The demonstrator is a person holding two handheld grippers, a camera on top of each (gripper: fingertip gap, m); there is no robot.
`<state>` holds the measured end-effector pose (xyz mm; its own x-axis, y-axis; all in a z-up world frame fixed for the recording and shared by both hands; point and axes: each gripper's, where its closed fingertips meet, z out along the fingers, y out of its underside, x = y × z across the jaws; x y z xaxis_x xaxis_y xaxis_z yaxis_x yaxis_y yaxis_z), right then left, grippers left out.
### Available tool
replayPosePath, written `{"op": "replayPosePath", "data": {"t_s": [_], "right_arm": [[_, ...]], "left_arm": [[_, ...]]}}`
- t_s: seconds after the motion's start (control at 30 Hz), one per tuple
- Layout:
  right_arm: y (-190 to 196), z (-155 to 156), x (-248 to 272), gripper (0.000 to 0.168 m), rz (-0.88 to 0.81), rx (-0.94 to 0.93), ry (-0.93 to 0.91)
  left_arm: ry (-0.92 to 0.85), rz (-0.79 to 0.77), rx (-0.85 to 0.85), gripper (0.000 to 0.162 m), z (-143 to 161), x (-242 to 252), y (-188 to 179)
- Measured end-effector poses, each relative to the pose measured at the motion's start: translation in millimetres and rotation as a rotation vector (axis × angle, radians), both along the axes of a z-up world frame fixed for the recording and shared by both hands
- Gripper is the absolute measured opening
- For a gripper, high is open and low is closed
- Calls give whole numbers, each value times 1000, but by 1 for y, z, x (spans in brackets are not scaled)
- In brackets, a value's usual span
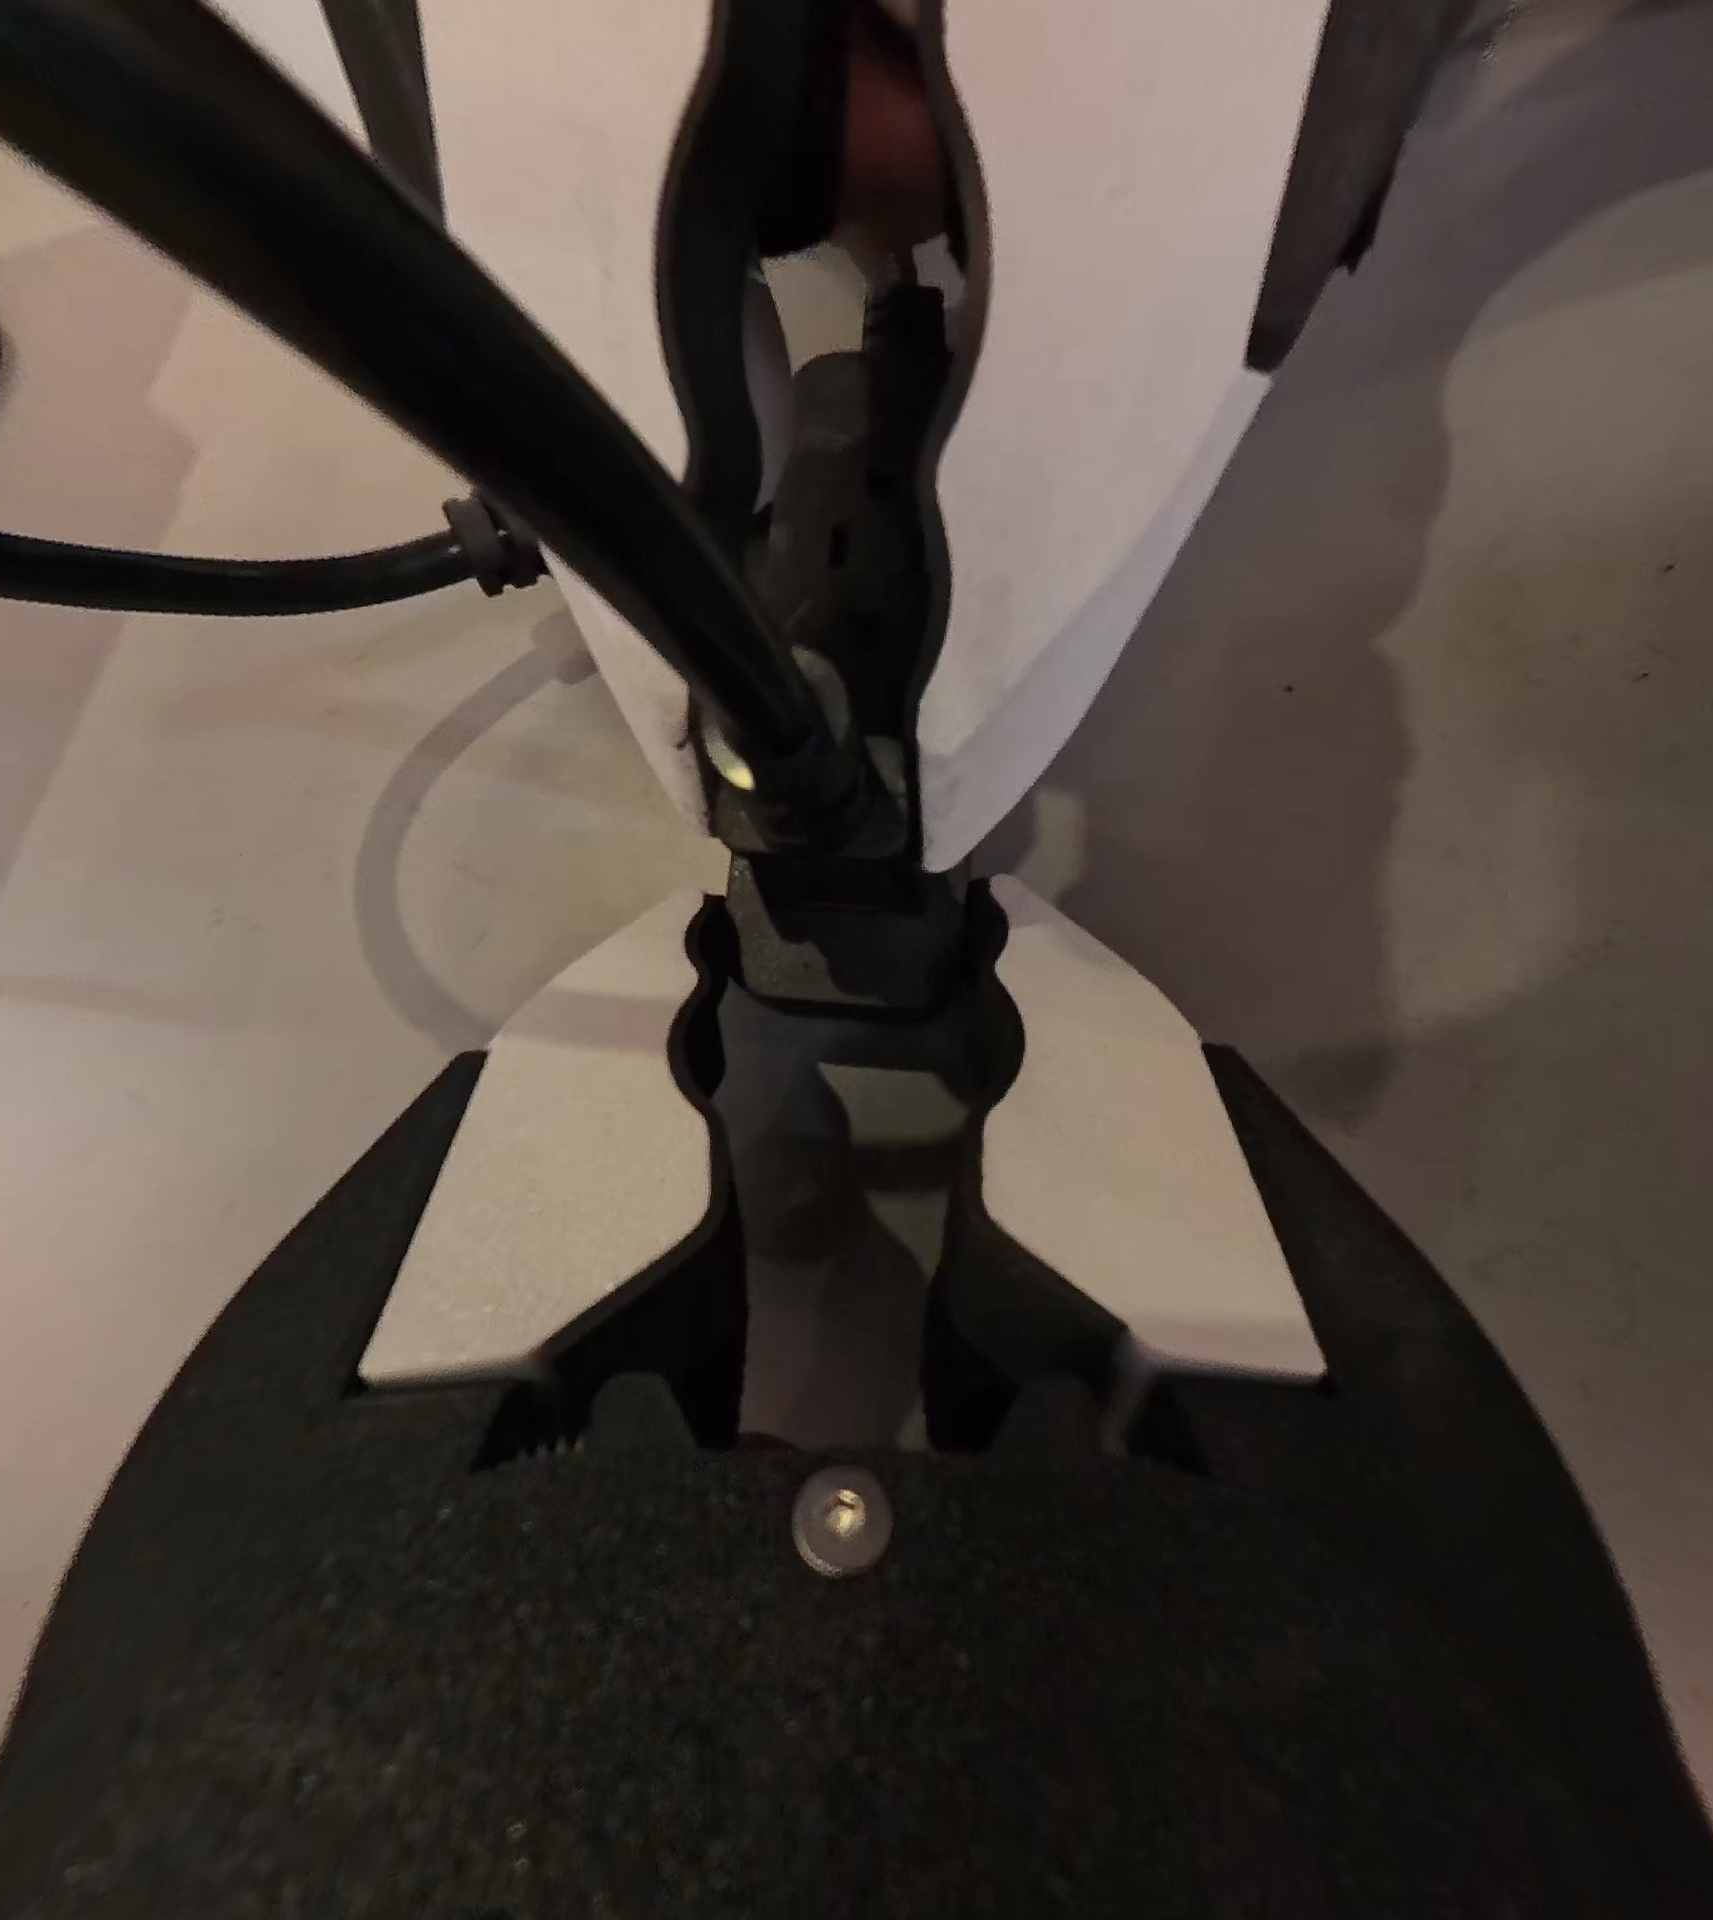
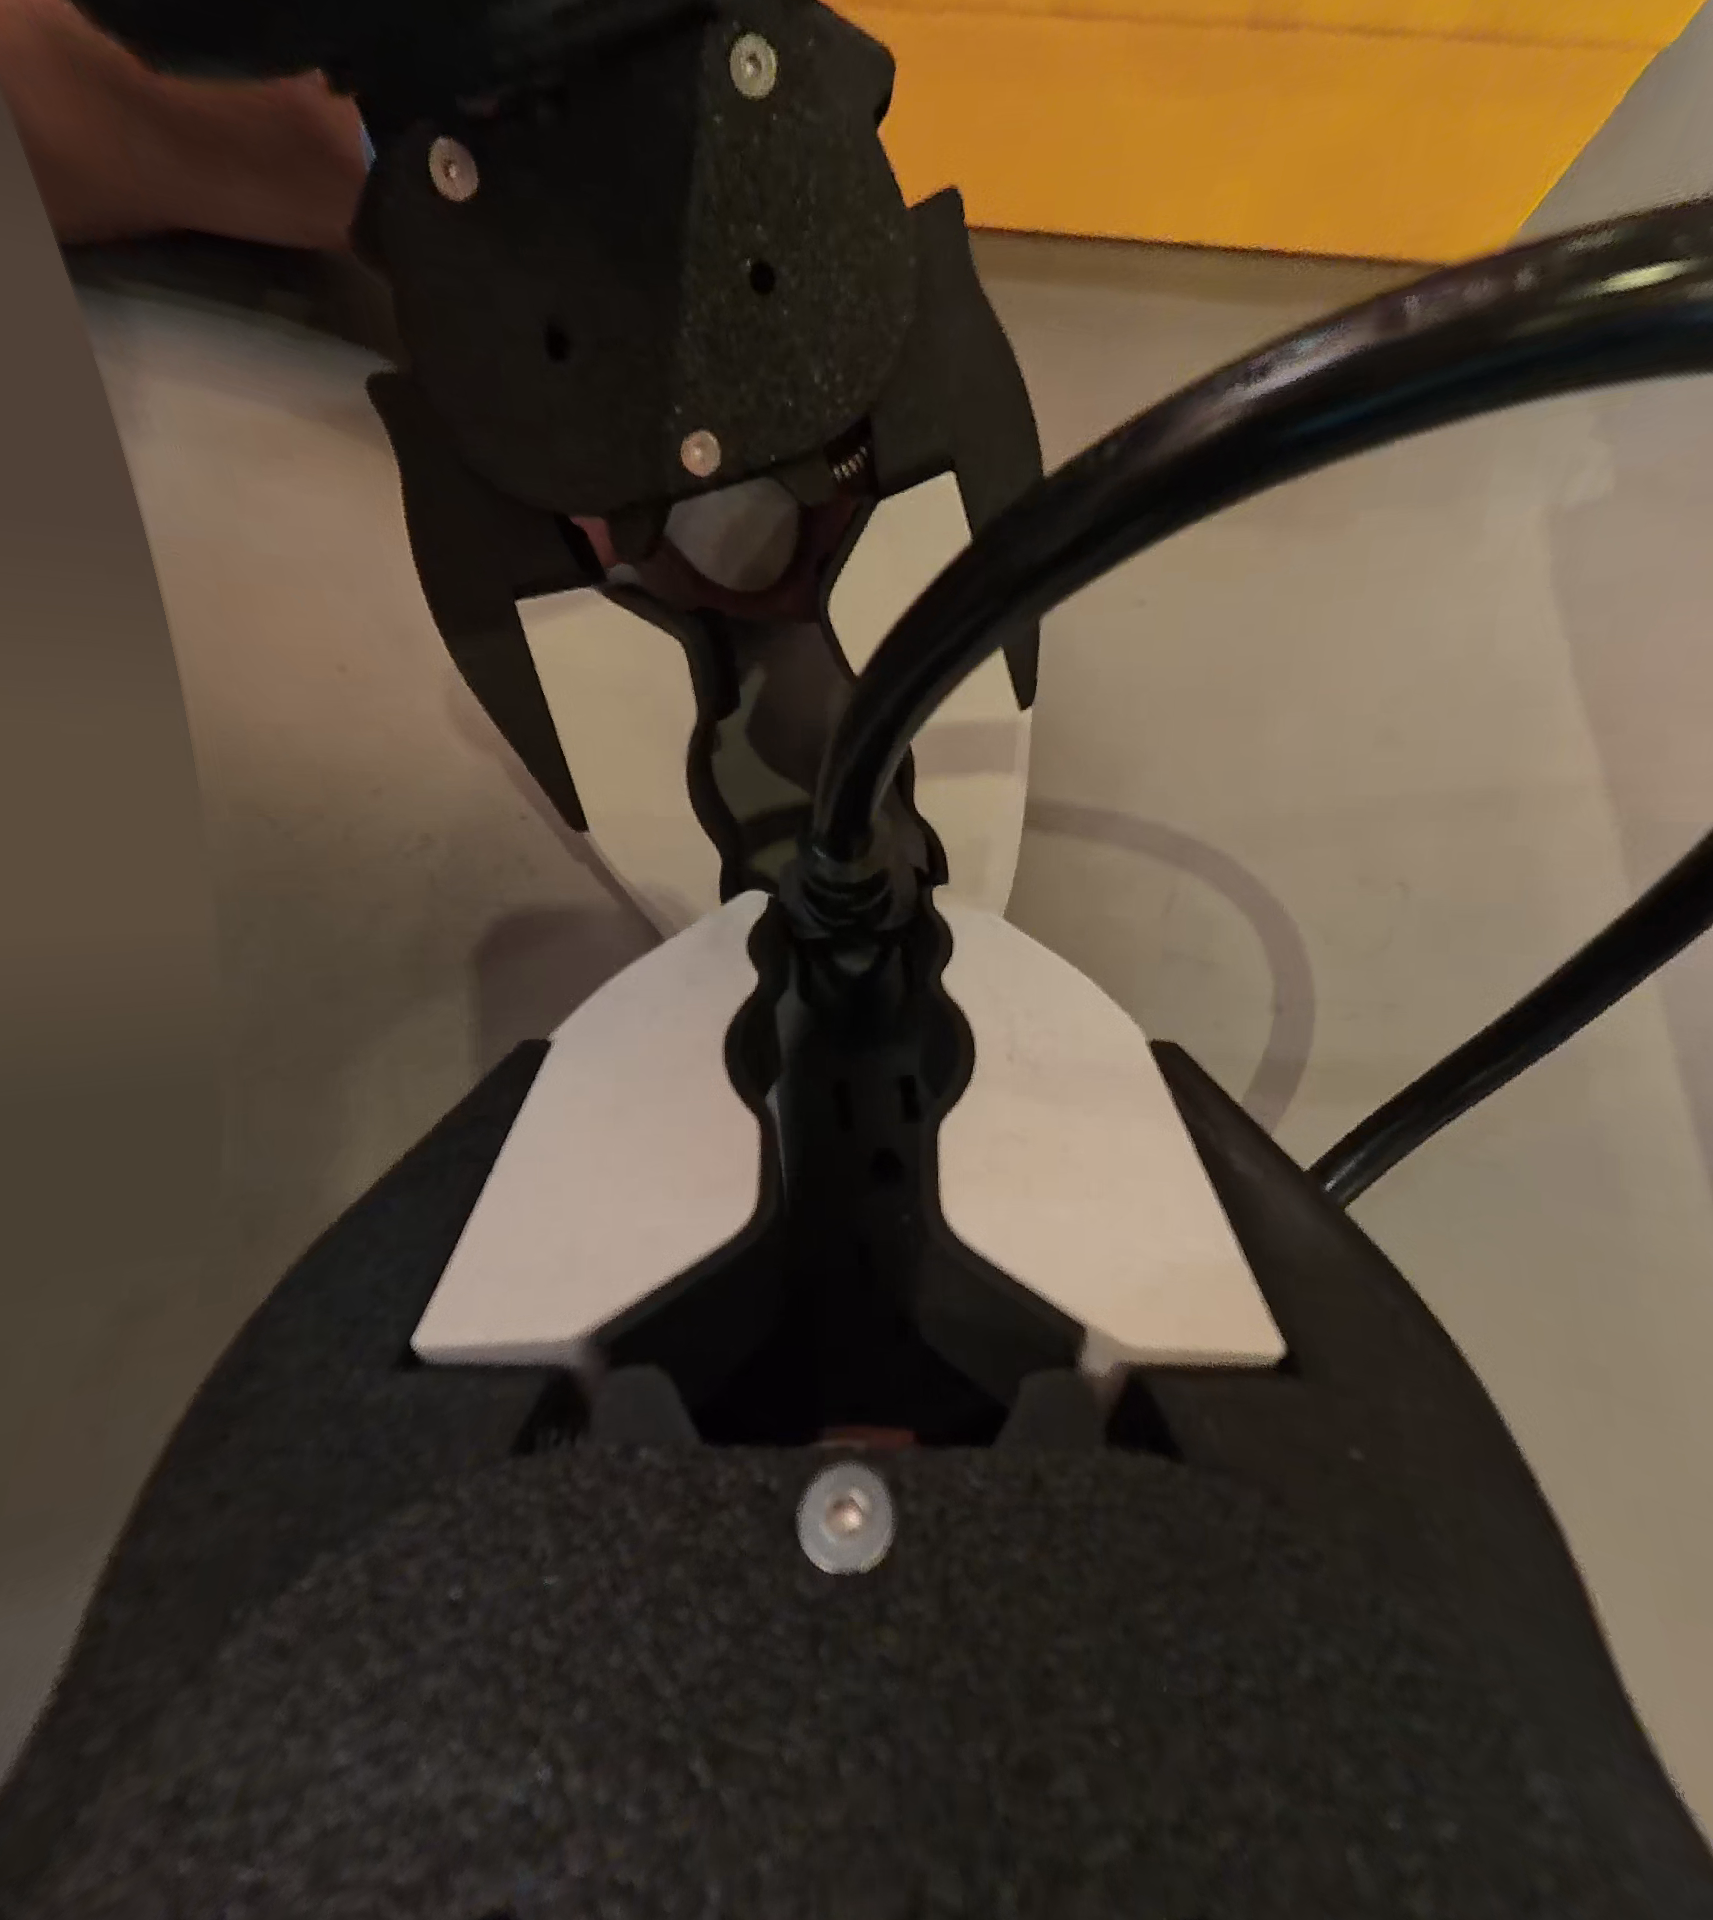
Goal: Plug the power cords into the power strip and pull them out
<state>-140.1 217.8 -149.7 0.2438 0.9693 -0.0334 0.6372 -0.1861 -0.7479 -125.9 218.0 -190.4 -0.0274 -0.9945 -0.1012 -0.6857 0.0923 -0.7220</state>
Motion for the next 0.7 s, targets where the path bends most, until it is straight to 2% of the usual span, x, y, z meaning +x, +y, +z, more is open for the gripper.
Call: {"op": "replayPosePath", "data": {"t_s": [0.17,0.23,0.47,0.7], "right_arm": [[-4,-4,8,24,-14,-48,-57],[-4,-15,14,31,-14,-48,-117],[-3,-20,6,25,-2,-28,-92],[-1,-19,6,25,24,78,-134]], "left_arm": [[2,-8,-21,44,0,1,-2],[1,-7,-21,44,0,1,-2],[0,-6,-23,44,0,0,-2],[-2,5,-19,44,0,-1,-1]]}}
